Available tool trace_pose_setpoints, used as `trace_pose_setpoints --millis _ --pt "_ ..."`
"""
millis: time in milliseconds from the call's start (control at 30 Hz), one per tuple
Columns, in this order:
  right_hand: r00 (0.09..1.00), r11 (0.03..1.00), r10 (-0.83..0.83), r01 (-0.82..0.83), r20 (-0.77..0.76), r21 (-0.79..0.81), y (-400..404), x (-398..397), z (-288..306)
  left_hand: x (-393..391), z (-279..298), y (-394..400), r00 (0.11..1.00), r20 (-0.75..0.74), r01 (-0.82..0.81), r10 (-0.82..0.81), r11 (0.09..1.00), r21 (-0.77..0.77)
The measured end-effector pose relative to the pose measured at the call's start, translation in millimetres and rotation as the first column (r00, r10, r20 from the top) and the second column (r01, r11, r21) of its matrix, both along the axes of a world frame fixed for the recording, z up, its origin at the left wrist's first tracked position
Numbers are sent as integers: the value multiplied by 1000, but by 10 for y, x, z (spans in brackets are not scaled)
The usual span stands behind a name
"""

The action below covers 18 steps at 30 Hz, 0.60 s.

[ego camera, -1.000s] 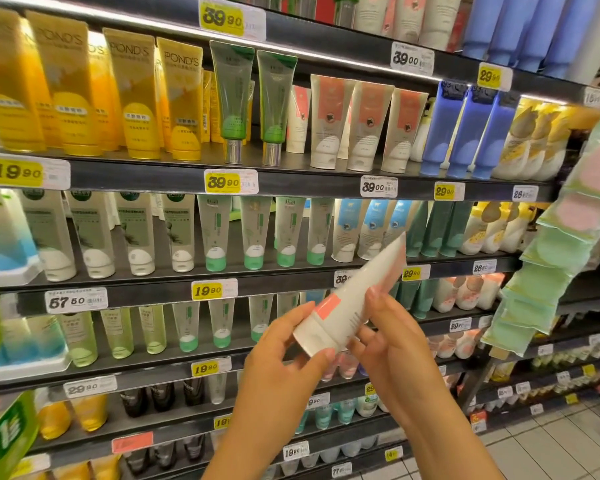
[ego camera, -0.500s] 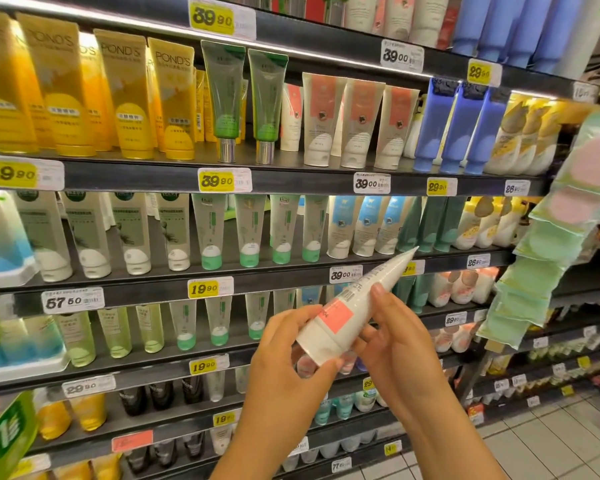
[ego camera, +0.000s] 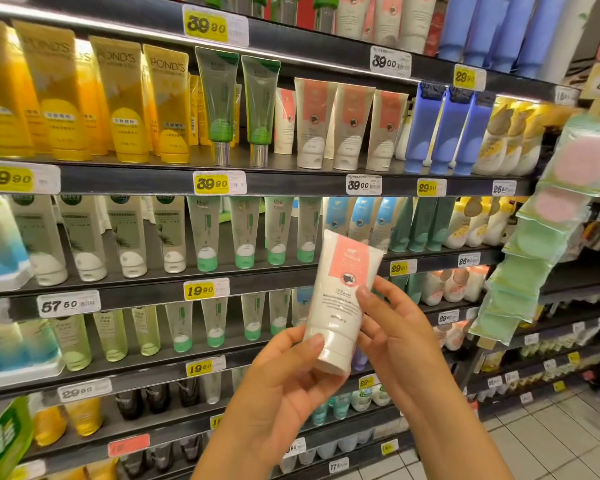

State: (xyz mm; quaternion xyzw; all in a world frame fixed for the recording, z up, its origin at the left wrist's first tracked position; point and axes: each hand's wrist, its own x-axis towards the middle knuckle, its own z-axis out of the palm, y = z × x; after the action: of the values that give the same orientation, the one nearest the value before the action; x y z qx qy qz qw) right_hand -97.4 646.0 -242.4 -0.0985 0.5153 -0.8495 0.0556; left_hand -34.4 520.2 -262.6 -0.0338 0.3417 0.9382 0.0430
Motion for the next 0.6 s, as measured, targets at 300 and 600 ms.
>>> trace_pose_setpoints --millis 300,600 --pt "981 997 -55 43 188 68 -45 8 -48 4 -1 16 991 132 20 -31 996 87" --pt "976 991 -107 90 190 97 -52 -10 20 -47 20 7 992 106 71 -75 996 45"
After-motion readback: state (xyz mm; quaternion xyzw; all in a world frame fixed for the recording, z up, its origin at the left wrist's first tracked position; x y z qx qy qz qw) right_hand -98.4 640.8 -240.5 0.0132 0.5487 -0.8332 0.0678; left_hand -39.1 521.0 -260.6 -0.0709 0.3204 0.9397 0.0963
